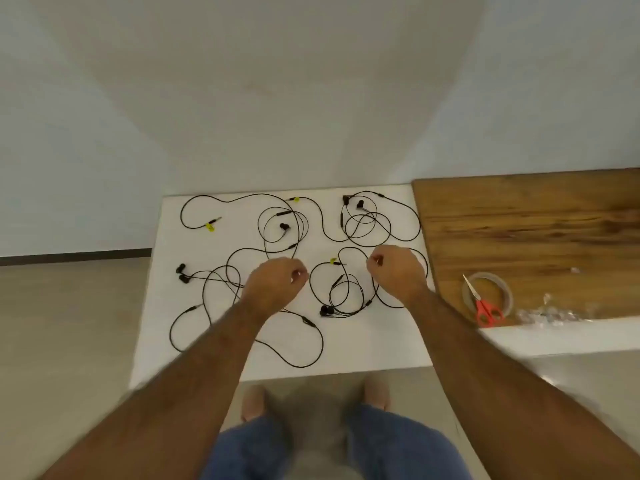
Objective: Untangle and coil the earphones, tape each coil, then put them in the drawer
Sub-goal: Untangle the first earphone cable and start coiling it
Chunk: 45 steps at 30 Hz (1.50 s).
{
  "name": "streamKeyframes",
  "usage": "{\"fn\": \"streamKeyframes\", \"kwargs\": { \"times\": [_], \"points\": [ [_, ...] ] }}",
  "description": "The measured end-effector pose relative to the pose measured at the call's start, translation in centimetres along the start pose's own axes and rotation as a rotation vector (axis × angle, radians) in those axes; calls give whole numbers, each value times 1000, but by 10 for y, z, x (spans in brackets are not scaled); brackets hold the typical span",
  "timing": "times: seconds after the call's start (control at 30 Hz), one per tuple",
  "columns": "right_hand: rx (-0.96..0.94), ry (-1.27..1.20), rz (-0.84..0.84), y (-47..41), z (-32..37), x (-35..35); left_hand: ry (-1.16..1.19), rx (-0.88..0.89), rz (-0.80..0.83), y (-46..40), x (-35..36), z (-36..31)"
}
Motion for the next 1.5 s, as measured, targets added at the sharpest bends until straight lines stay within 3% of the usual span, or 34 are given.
{"fn": "streamKeyframes", "kwargs": {
  "times": [0.17, 0.27, 0.4, 0.6, 0.9, 1.07, 1.3, 1.5],
  "points": [
    [-19, 29, -122, -22, -10, 12, -5, -75, -60, -34, 34, -37],
    [-29, 49, -130, -15, -18, 23, 20, -171, -12, -37, 64, -57],
    [-32, 20, -168, 10, -30, 26, 74, -166, -62, -24, 72, -64],
    [-70, -84, -196, 66, -24, -4, 152, -32, -186, 29, 15, -72],
    [-392, -156, -344, 138, 75, -100, 215, 290, -362, 103, -110, -131],
    [-479, -126, -393, 175, 95, -142, 191, 268, -404, 129, -128, -124],
    [-346, 222, -734, 205, 74, -183, 392, 234, -413, 159, -126, -95],
    [-228, 129, -850, 217, 43, -205, 479, 179, -477, 177, -130, -77]
  ]
}}
Point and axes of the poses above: each hand's wrist, its own y-axis away from the middle knuckle, its own x-axis out of the palm, z = x × y, the point moved 2 cm from there along -y, towards the middle knuckle, and after that the axes turned 5 degrees about -y, right-handed, at the moved point
